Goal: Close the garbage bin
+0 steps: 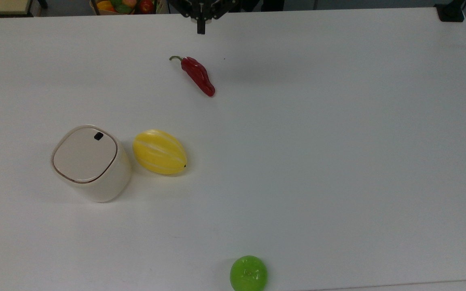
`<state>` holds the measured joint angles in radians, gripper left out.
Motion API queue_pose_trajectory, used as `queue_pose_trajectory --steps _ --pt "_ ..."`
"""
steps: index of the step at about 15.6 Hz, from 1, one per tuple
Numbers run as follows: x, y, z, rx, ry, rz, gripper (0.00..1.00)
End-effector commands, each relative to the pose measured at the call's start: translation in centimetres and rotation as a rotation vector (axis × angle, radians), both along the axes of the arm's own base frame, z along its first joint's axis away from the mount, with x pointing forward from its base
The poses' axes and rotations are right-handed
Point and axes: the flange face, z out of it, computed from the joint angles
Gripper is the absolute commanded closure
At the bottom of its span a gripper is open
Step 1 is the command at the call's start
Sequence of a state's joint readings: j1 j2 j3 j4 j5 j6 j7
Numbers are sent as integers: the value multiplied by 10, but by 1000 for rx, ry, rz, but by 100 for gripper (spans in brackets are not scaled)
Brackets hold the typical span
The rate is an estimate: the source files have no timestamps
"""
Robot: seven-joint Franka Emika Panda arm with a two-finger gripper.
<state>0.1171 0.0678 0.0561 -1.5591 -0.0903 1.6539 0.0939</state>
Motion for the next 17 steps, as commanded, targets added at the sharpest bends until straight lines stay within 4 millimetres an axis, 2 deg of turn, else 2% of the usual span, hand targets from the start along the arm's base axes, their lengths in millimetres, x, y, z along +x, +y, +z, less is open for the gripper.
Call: queue_pose_trajectory --steps 1,2,4,5,6,7,17 --pt "-45 -4 11 40 25 59 94" --pt "-48 -4 13 40 31 59 83" --pt "-47 -9 15 44 28 48 41" --pt "-46 -11 15 45 26 39 12" --pt "-45 -12 16 46 22 36 5" --pt "-45 -14 17 46 19 33 0" --pt "-44 -20 17 46 25 25 0"
